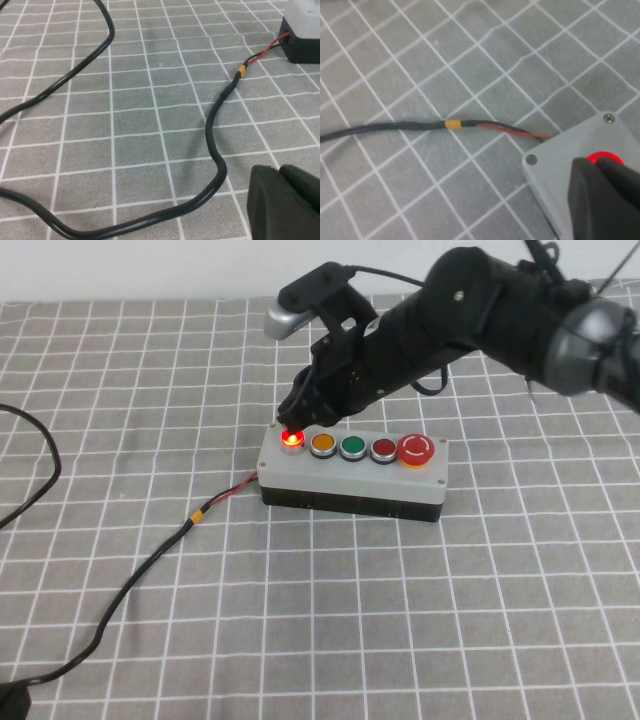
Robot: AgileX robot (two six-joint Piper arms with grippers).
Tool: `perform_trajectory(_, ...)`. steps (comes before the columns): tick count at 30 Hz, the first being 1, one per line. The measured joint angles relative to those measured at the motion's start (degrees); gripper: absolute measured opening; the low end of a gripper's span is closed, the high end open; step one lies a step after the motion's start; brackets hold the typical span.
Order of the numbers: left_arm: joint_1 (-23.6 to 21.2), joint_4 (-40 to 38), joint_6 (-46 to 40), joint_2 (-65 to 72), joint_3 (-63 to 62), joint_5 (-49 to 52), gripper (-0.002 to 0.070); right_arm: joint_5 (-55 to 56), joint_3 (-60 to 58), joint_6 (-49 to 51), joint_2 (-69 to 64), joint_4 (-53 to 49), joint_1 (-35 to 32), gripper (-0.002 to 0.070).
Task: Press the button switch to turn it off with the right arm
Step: Press the button to turn off
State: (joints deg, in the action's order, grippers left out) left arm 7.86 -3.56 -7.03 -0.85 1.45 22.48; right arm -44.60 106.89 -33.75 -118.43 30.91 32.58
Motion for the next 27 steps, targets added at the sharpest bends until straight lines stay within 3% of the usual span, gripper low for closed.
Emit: perform_trajectory(27,0.0,0.0,0.0,0.0,0.0,0.0,-0.0003,1.76,6.45,1.87,-9.33,-3.19,0.0,-0.0016)
